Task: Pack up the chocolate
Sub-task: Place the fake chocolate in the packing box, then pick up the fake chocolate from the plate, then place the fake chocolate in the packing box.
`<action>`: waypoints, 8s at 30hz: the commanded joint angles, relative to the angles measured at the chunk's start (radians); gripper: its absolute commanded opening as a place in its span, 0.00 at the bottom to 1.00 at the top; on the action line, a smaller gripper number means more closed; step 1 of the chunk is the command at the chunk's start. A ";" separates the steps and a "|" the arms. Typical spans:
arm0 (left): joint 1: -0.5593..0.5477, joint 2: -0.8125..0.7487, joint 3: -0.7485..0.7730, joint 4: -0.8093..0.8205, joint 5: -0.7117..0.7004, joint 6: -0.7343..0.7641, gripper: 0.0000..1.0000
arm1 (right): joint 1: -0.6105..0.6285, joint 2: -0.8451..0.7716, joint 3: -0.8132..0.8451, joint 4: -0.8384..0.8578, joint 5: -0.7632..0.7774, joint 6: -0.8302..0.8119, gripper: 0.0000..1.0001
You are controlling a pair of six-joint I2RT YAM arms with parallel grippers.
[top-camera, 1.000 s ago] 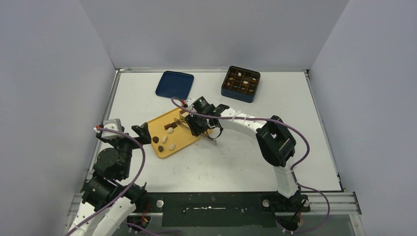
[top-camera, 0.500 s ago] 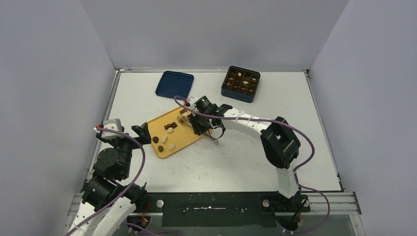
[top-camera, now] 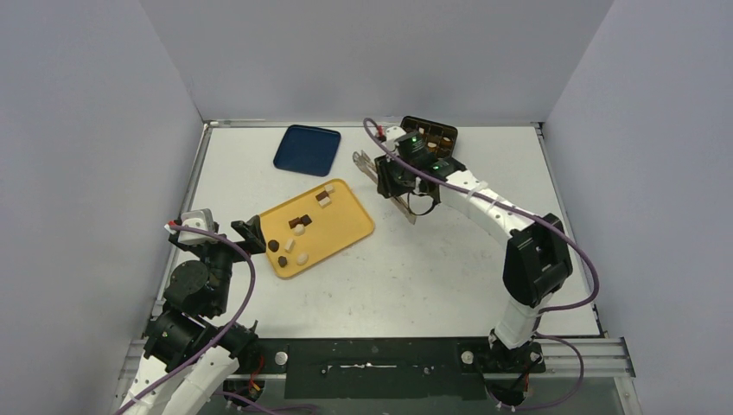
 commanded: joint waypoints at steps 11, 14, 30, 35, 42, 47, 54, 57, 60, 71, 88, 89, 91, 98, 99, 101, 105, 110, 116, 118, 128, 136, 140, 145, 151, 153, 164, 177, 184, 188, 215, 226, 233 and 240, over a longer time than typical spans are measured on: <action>0.007 0.006 0.017 0.025 0.017 0.005 0.97 | -0.246 -0.055 -0.028 -0.034 0.204 0.061 0.24; 0.007 0.002 0.012 0.030 0.019 0.005 0.97 | -0.281 -0.047 -0.036 -0.022 0.205 0.068 0.24; 0.007 0.005 0.015 0.026 0.017 0.006 0.97 | -0.374 0.027 -0.040 0.057 0.089 0.089 0.28; 0.007 0.005 0.014 0.026 0.016 0.006 0.97 | -0.383 0.055 -0.024 0.064 0.086 0.086 0.29; 0.007 0.004 0.013 0.026 0.015 0.006 0.97 | -0.386 0.078 -0.014 0.064 0.085 0.083 0.34; 0.007 0.004 0.014 0.026 0.016 0.006 0.97 | -0.386 0.076 -0.011 0.064 0.087 0.082 0.37; 0.007 0.003 0.014 0.026 0.017 0.006 0.97 | -0.386 0.069 0.002 0.058 0.089 0.079 0.42; 0.007 0.003 0.014 0.028 0.018 0.006 0.97 | -0.387 0.064 0.005 0.056 0.089 0.076 0.42; 0.007 0.003 0.013 0.031 0.019 0.007 0.97 | -0.386 0.051 0.003 0.055 0.082 0.073 0.42; 0.007 -0.002 0.013 0.026 0.020 0.008 0.97 | -0.377 -0.008 0.031 0.030 0.062 0.073 0.41; 0.007 -0.008 0.015 0.025 0.008 0.005 0.97 | -0.173 -0.111 -0.080 0.123 0.024 0.015 0.41; 0.007 -0.009 0.016 0.025 0.008 0.006 0.97 | -0.157 -0.107 -0.086 0.132 0.021 0.017 0.41; 0.007 -0.008 0.017 0.025 0.006 0.005 0.97 | -0.112 -0.102 -0.107 0.157 0.018 0.021 0.41; 0.007 -0.009 0.017 0.025 0.003 0.005 0.97 | 0.031 -0.033 -0.140 0.226 0.037 0.023 0.41; 0.007 -0.009 0.017 0.025 0.003 0.005 0.97 | 0.047 -0.014 -0.134 0.228 0.038 0.022 0.41; 0.007 -0.011 0.017 0.025 0.003 0.005 0.97 | 0.078 0.020 -0.116 0.229 0.045 0.021 0.41; 0.007 -0.016 0.017 0.024 0.001 0.005 0.97 | 0.134 0.079 -0.076 0.230 0.054 0.030 0.42; 0.007 -0.020 0.015 0.025 0.001 0.005 0.97 | 0.181 0.143 -0.034 0.218 0.072 0.030 0.44; 0.007 -0.017 0.015 0.026 0.005 0.008 0.97 | 0.190 0.179 -0.002 0.196 0.101 0.025 0.46; 0.007 -0.017 0.015 0.028 0.006 0.008 0.97 | 0.191 0.187 0.006 0.190 0.105 0.023 0.46; 0.007 -0.016 0.014 0.028 0.006 0.009 0.97 | 0.218 0.241 0.073 0.146 0.127 0.032 0.48; 0.007 -0.017 0.014 0.027 0.008 0.009 0.97 | 0.253 0.259 0.094 0.123 0.148 0.045 0.48; 0.007 -0.020 0.014 0.025 0.008 0.008 0.97 | 0.261 0.280 0.120 0.101 0.177 0.046 0.48; 0.007 -0.023 0.015 0.025 0.006 0.006 0.97 | 0.262 0.301 0.144 0.073 0.200 0.049 0.46; 0.007 -0.022 0.015 0.025 0.006 0.006 0.97 | 0.263 0.291 0.148 0.056 0.205 0.052 0.42; 0.007 -0.022 0.015 0.025 0.006 0.006 0.97 | 0.263 0.280 0.144 0.053 0.205 0.052 0.41; 0.007 -0.020 0.015 0.024 0.006 0.006 0.97 | 0.260 0.236 0.124 0.046 0.236 0.040 0.35; 0.007 -0.019 0.014 0.025 0.006 0.005 0.97 | 0.210 0.122 0.095 0.035 0.217 0.037 0.33; 0.007 -0.020 0.015 0.025 0.008 0.005 0.97 | 0.116 0.059 0.083 0.021 0.216 0.037 0.32; 0.007 -0.017 0.014 0.025 0.009 0.005 0.97 | 0.035 0.011 0.068 0.013 0.221 0.037 0.33; 0.007 -0.010 0.015 0.025 0.014 0.005 0.97 | -0.386 -0.021 0.029 -0.070 0.135 0.076 0.34; 0.007 -0.017 0.013 0.025 0.016 0.005 0.97 | -0.412 0.046 0.050 -0.061 0.119 0.077 0.36; 0.007 -0.016 0.012 0.028 0.018 0.006 0.97 | -0.418 0.074 0.053 -0.068 0.156 0.080 0.36; 0.007 -0.022 0.012 0.030 0.017 0.008 0.97 | -0.421 0.095 0.043 -0.054 0.170 0.083 0.38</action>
